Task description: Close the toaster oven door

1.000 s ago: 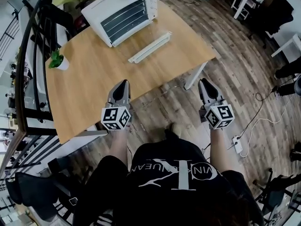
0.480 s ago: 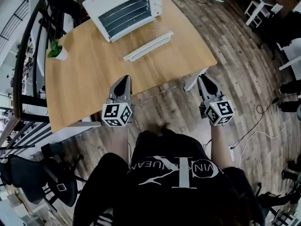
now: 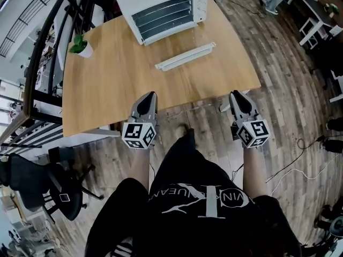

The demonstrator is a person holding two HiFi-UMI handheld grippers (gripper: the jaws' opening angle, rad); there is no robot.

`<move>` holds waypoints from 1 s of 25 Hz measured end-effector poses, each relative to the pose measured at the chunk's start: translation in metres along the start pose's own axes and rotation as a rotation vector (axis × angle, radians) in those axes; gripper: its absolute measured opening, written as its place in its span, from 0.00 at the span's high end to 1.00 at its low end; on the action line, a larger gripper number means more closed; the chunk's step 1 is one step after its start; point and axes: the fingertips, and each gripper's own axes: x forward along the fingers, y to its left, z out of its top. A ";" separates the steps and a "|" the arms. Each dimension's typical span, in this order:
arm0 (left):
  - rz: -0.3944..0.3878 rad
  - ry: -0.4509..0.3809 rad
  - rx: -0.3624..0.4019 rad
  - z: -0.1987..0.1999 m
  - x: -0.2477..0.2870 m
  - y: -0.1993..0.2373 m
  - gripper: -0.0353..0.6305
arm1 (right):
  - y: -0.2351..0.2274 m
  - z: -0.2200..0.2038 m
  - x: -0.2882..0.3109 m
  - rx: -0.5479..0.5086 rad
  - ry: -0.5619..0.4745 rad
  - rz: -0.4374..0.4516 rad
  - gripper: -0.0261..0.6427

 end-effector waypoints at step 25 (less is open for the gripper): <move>0.073 0.005 -0.041 0.009 0.110 0.048 0.96 | -0.065 0.000 0.133 -0.014 0.125 0.117 0.92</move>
